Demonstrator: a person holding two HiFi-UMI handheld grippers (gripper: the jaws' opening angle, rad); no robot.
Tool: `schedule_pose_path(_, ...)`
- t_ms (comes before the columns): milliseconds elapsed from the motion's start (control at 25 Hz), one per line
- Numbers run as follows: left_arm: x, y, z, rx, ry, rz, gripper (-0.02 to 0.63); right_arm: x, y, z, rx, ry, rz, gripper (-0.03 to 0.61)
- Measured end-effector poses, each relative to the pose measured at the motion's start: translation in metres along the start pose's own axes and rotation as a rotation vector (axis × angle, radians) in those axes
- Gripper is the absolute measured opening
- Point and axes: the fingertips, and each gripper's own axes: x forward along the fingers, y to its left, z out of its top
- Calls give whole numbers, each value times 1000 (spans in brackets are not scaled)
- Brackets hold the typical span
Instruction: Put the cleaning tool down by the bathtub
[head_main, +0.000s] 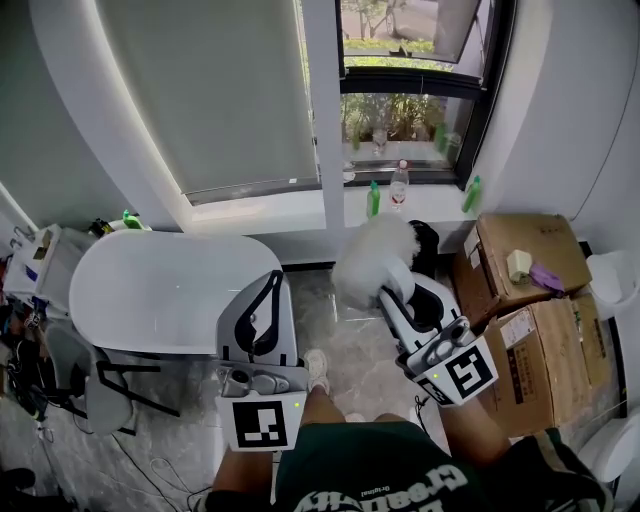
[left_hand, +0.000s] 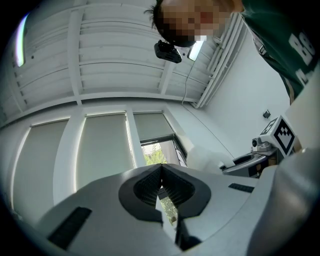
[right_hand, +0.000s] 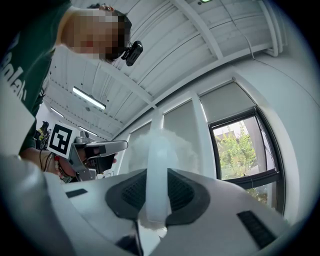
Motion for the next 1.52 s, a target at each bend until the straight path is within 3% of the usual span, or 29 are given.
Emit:
schedule_pose_path(160,16,9,-1,34,-36,13,6,11,-5,-3,-20,-5,2,92)
schedule_pose_path(520,63,28,-23,24,-76,9,7,51,-32,-15,-66,-4,-3,92)
schedule_pose_path(880,128,65,-65,-35,-57,-11,8,111,-78,-32,-63,-5,-38,92)
schedule_pose_path(1520,257,126,-140,-49,-48,-73,6,229,-157,-82,-46,42,-81,92)
